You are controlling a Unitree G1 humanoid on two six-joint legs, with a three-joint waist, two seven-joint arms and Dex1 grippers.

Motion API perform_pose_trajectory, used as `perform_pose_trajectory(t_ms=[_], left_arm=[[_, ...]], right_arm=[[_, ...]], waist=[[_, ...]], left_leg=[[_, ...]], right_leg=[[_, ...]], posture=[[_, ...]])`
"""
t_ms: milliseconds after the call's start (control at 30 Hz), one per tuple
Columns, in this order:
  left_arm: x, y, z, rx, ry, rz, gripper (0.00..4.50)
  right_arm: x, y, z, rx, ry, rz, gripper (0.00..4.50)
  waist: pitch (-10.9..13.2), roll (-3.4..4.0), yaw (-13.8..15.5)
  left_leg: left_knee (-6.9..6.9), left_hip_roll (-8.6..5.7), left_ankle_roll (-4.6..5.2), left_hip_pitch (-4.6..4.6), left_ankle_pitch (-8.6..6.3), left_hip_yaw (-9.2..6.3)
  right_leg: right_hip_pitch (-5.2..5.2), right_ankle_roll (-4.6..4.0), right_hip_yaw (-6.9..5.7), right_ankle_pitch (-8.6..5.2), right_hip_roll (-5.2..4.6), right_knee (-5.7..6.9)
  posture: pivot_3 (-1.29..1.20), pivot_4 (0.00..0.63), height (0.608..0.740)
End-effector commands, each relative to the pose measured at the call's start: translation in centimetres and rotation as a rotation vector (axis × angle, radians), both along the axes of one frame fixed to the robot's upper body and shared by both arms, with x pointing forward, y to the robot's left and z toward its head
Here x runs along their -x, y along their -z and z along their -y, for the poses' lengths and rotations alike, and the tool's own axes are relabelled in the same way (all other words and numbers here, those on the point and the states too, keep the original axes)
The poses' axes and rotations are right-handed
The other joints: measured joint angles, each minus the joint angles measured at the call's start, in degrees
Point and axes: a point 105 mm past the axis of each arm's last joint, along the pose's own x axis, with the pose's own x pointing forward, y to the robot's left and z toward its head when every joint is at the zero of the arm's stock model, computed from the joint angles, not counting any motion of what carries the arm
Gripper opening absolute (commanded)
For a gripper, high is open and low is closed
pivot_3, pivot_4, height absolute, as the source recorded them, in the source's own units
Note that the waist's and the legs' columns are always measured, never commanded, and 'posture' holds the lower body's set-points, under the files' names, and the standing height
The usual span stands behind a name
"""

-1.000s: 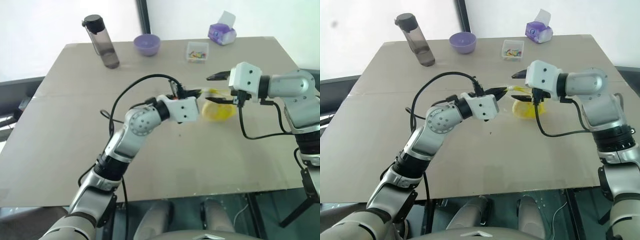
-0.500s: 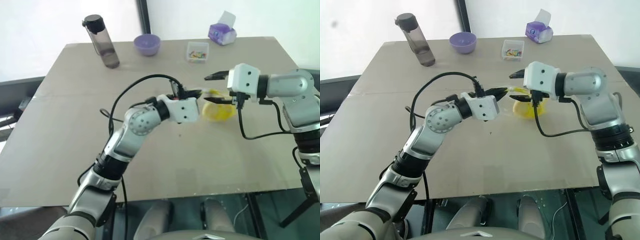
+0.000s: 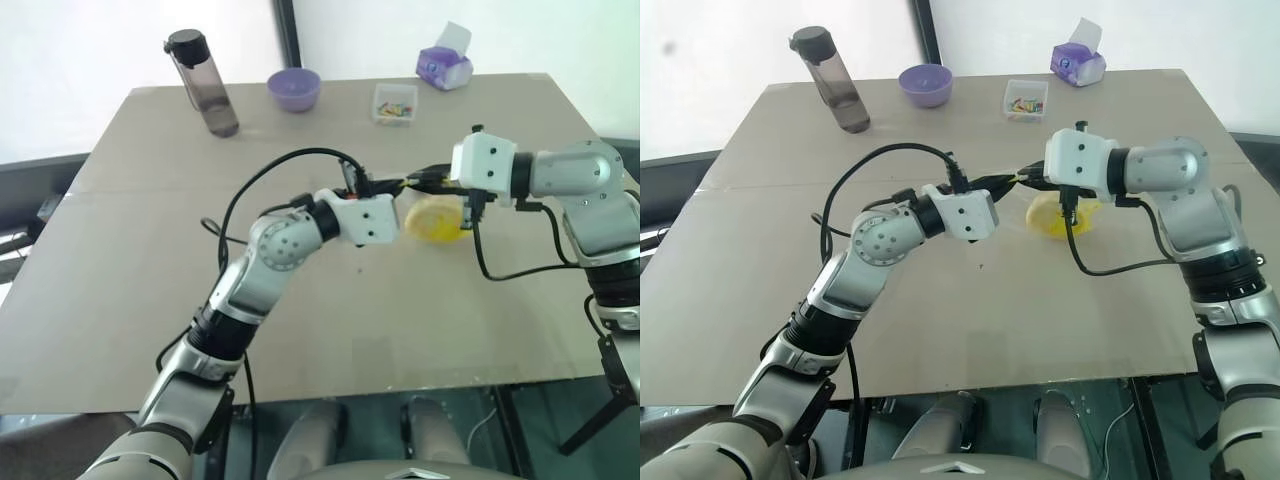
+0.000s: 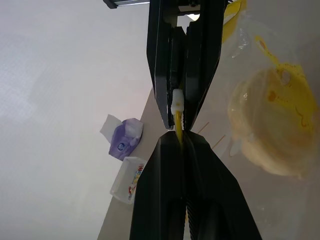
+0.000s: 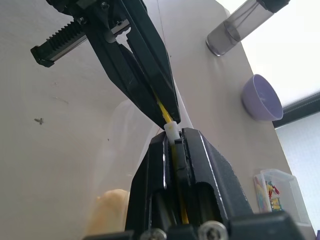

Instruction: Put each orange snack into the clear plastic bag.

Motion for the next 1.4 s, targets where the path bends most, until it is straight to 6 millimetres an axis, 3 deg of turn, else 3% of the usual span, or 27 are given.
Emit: perform_pose_trajectory(t_ms=[33, 133, 167, 200, 233, 267, 300, 600, 667, 700, 767, 1133, 1167, 1200, 1400], left_arm=[[0.35, -0.58, 0.09, 0.007, 0.010, 0.024, 0.00], [0.32, -0.51, 0.08, 0.008, 0.010, 0.022, 0.00], [0.30, -0.45, 0.06, 0.008, 0.009, 0.020, 0.00], [0.28, -0.39, 0.04, 0.007, 0.008, 0.019, 0.00], [0.27, -0.35, 0.00, 0.007, 0.007, 0.017, 0.00], [0.26, -0.34, -0.02, 0.007, 0.007, 0.016, 0.00], [0.26, -0.32, -0.03, 0.006, 0.006, 0.015, 0.00], [0.22, -0.15, -0.06, 0.004, 0.004, 0.010, 0.00], [0.20, -0.14, -0.08, 0.004, 0.002, 0.010, 0.00], [0.19, -0.14, -0.08, 0.004, 0.002, 0.010, 0.00], [0.18, -0.13, -0.08, 0.004, 0.002, 0.010, 0.00], [0.15, 0.00, -0.11, -0.001, 0.002, 0.009, 0.00], [0.14, 0.01, -0.11, -0.001, 0.002, 0.009, 0.00], [0.15, 0.00, -0.10, -0.002, 0.002, 0.009, 0.00], [0.13, -0.02, -0.09, -0.003, 0.003, 0.012, 0.00]], right_arm=[[0.67, -1.25, -0.43, -0.018, -0.026, 0.043, 0.05], [0.62, -0.93, -0.26, -0.003, -0.008, 0.022, 0.05], [0.66, -0.94, -0.30, -0.003, -0.012, 0.026, 0.72], [0.72, -1.12, -0.41, -0.014, -0.019, 0.038, 0.93], [0.76, -1.23, -0.49, -0.025, -0.021, 0.038, 1.53], [0.80, -1.29, -0.54, -0.032, -0.021, 0.032, 1.68], [0.82, -1.32, -0.55, -0.035, -0.020, 0.028, 2.27], [0.99, -1.54, -0.65, -0.038, -0.031, 0.036, 2.27], [0.96, -1.58, -0.64, -0.038, -0.031, 0.039, 1.77], [0.93, -1.57, -0.60, -0.037, -0.030, 0.039, 1.72], [0.89, -1.52, -0.52, -0.032, -0.028, 0.039, 0.97], [0.92, -1.62, -0.27, -0.033, -0.021, 0.041, 0.97], [0.91, -1.63, -0.26, -0.035, -0.021, 0.041, 0.43], [0.90, -1.61, -0.24, -0.034, -0.020, 0.041, 0.22], [0.88, -1.53, -0.14, -0.030, -0.015, 0.040, 0.22]], waist=[[0.0, 0.00, 0.0], [0.0, 0.00, 0.0], [0.0, 0.00, 0.0], [0.0, 0.00, 0.0], [0.0, 0.00, 0.0], [0.0, 0.00, 0.0], [0.0, 0.00, 0.0], [0.0, 0.00, 0.0], [0.0, 0.00, 0.0], [0.0, 0.00, 0.0], [0.0, 0.00, 0.0], [0.0, 0.00, 0.0], [0.0, 0.00, 0.0], [0.0, 0.00, 0.0], [0.0, 0.00, 0.0]], left_leg=[[0.00, 0.00, 0.00, 0.00, 0.00, 0.00], [0.00, 0.00, 0.00, 0.00, 0.00, 0.00], [0.00, 0.00, 0.00, 0.00, 0.00, 0.00], [0.00, 0.00, 0.00, 0.00, 0.00, 0.00], [0.00, 0.00, 0.00, 0.00, 0.00, 0.00], [0.00, 0.00, 0.00, 0.00, 0.00, 0.00], [0.00, 0.00, 0.00, 0.00, 0.00, 0.00], [0.00, 0.00, 0.00, 0.00, 0.00, 0.00], [0.00, 0.00, 0.00, 0.00, 0.00, 0.00], [0.00, 0.00, 0.00, 0.00, 0.00, 0.00], [0.00, 0.00, 0.00, 0.00, 0.00, 0.00], [0.00, 0.00, 0.00, 0.00, 0.00, 0.00], [0.00, 0.00, 0.00, 0.00, 0.00, 0.00], [0.00, 0.00, 0.00, 0.00, 0.00, 0.00], [0.00, 0.00, 0.00, 0.00, 0.00, 0.00]], right_leg=[[0.00, 0.00, 0.00, 0.00, 0.00, 0.00], [0.00, 0.00, 0.00, 0.00, 0.00, 0.00], [0.00, 0.00, 0.00, 0.00, 0.00, 0.00], [0.00, 0.00, 0.00, 0.00, 0.00, 0.00], [0.00, 0.00, 0.00, 0.00, 0.00, 0.00], [0.00, 0.00, 0.00, 0.00, 0.00, 0.00], [0.00, 0.00, 0.00, 0.00, 0.00, 0.00], [0.00, 0.00, 0.00, 0.00, 0.00, 0.00], [0.00, 0.00, 0.00, 0.00, 0.00, 0.00], [0.00, 0.00, 0.00, 0.00, 0.00, 0.00], [0.00, 0.00, 0.00, 0.00, 0.00, 0.00], [0.00, 0.00, 0.00, 0.00, 0.00, 0.00], [0.00, 0.00, 0.00, 0.00, 0.00, 0.00], [0.00, 0.00, 0.00, 0.00, 0.00, 0.00], [0.00, 0.00, 0.00, 0.00, 0.00, 0.00]], posture=[[0.00, 0.150, 0.740], [0.00, 0.150, 0.740], [0.00, 0.150, 0.740], [0.00, 0.150, 0.740], [0.00, 0.150, 0.740], [0.00, 0.150, 0.740], [0.00, 0.150, 0.740], [0.00, 0.150, 0.740], [0.00, 0.150, 0.740], [0.00, 0.150, 0.740], [0.00, 0.150, 0.740], [0.00, 0.150, 0.740], [0.00, 0.150, 0.740], [0.00, 0.150, 0.740], [0.00, 0.150, 0.740]])
